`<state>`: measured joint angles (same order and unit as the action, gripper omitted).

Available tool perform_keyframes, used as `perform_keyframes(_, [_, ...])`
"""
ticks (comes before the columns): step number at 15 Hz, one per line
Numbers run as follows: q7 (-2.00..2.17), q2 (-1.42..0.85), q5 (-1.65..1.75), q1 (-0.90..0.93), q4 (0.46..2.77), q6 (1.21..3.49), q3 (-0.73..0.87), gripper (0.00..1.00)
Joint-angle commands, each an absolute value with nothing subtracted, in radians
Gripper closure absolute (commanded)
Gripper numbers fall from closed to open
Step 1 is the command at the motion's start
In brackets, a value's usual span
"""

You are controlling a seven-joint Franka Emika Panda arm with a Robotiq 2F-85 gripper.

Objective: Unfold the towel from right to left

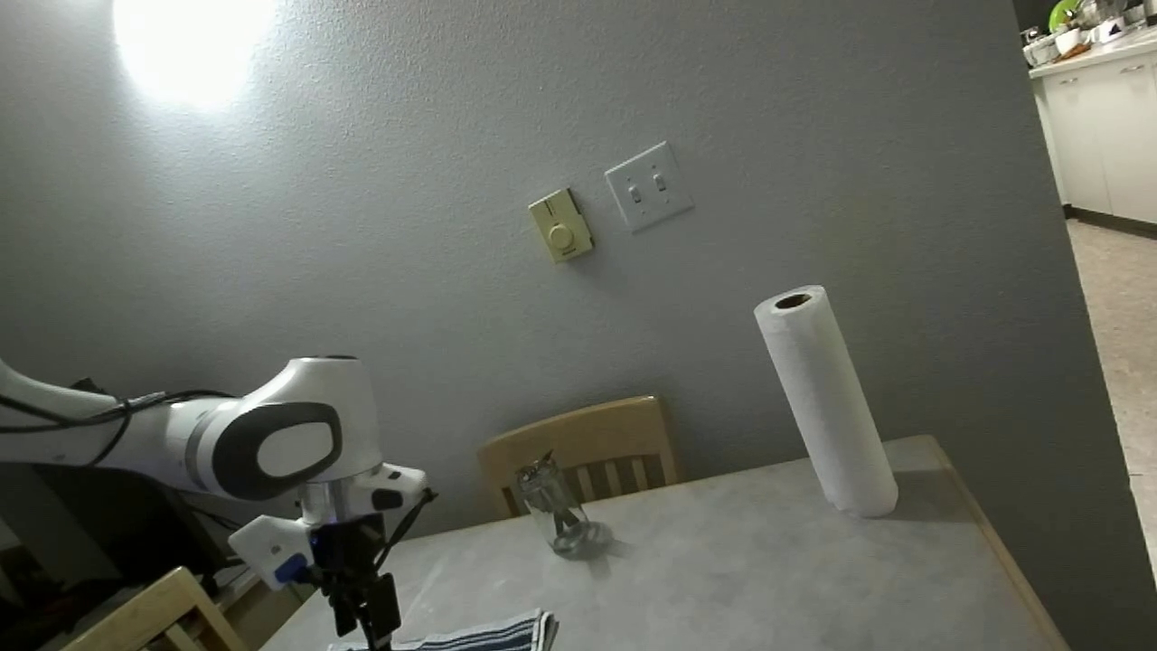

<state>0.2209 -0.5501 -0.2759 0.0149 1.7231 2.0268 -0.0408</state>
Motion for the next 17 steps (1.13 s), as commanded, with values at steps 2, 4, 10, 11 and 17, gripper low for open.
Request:
perform_keyframes(2, [0.149,-0.493,-0.334,-0.006,1.773,2.002,-0.059,0.00])
perform_keyframes(4, [0.181,-0.527,-0.316,0.016,1.733,2.010,-0.043,0.00])
perform_keyframes(10, [0.180,-0.530,-0.319,0.017,1.731,2.009,-0.044,0.00])
perform_keyframes(11, [0.180,-0.530,-0.319,0.017,1.731,2.009,-0.044,0.00])
perform_keyframes(17, [0.180,-0.530,-0.319,0.017,1.731,2.009,-0.043,0.00])
